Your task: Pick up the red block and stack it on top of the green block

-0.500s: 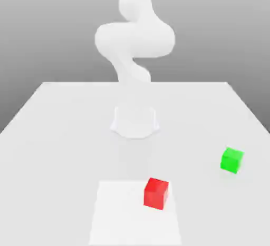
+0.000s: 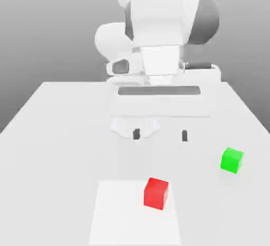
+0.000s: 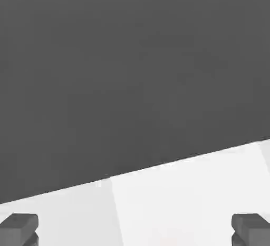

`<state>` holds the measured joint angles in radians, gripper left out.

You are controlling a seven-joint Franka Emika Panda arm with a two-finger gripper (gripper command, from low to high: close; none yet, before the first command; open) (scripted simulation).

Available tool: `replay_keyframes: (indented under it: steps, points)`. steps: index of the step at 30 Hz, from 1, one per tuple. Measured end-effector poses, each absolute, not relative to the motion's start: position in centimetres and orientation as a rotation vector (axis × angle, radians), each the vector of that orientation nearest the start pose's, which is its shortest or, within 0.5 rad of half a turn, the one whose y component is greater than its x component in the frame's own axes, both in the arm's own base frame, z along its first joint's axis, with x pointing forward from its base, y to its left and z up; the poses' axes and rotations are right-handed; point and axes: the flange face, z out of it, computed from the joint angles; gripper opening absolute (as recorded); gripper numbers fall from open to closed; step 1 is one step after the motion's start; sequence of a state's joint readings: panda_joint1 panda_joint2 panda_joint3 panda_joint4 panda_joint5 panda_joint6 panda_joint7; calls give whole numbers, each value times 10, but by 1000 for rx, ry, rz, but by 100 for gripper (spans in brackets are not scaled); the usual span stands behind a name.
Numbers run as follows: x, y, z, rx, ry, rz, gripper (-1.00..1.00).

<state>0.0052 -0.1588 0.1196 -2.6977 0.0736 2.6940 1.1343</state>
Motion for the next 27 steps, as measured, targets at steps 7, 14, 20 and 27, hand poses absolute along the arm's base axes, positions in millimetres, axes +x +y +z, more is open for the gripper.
replay_keyframes:
  steps: [7,14,20,27]
  points:
    - [378,53,185,-2646,1692,-5,0]
    - [376,54,148,-2645,1693,-1,-100]
    - [377,54,161,-2646,1693,-2,-100]
    - [374,69,214,-2615,1717,4,-100]
